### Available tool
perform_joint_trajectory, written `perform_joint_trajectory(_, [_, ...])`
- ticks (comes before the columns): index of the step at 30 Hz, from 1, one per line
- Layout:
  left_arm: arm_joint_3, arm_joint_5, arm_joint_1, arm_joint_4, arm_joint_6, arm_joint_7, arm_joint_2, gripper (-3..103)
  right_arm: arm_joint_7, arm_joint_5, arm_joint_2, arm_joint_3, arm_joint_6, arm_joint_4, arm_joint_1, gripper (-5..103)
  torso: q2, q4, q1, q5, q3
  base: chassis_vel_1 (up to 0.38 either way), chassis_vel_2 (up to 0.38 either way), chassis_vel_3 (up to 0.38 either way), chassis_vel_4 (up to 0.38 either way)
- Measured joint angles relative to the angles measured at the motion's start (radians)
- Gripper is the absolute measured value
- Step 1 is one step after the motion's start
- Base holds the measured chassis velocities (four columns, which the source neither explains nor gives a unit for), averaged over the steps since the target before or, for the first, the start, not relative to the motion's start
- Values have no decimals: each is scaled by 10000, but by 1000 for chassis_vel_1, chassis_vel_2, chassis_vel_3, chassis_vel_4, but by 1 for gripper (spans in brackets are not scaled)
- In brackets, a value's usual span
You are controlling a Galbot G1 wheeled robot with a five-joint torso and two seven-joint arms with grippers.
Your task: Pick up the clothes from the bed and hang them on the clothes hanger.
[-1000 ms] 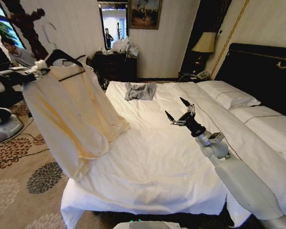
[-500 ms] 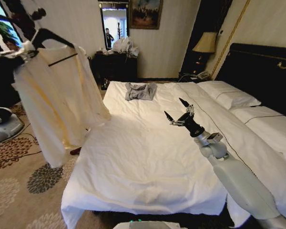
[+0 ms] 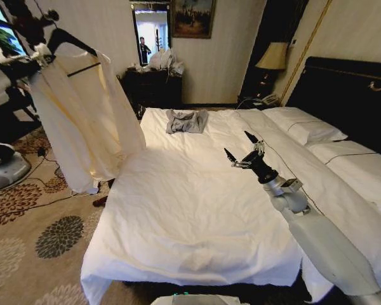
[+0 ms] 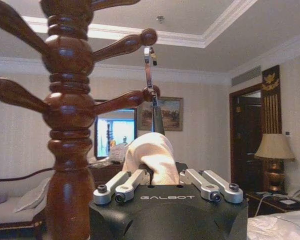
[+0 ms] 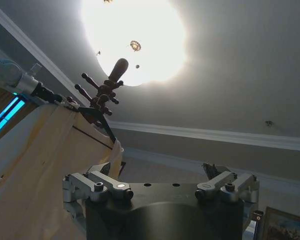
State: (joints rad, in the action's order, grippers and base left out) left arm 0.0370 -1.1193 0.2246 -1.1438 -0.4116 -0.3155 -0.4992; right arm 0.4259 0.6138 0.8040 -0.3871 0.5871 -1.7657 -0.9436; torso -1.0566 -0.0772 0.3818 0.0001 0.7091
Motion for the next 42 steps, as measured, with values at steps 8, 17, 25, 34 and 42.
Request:
perform_joint_trajectory(8, [-15,365,-80,467,-10,71,-335,19,10,-4,23,16,54,33,-9,100,1,-7,1,-2,1,0,0,0,0])
perform_joint_trajectory(17, [-156,464,-444,238,-10,197,-319,19,38,3,-21,-65,108,24,-60,100,1,-6,1,-1,1,0,0,0,0])
perform_joint_trajectory(25, [-252,465,-674,77,-18,315,-253,19,40,-23,19,-65,98,-29,-128,100,0,-5,1,-1,0,0,0,0,0])
perform_joint_trajectory(34, [-393,395,-1114,-467,250,728,20,22,8,-93,110,-25,-4,-69,-95,100,0,-4,1,0,0,0,0,0,0])
perform_joint_trajectory(42, [-1354,409,-2165,-1243,369,976,424,55,-12,-185,208,16,-43,-79,-127,100,0,-7,1,-2,0,0,0,0,0])
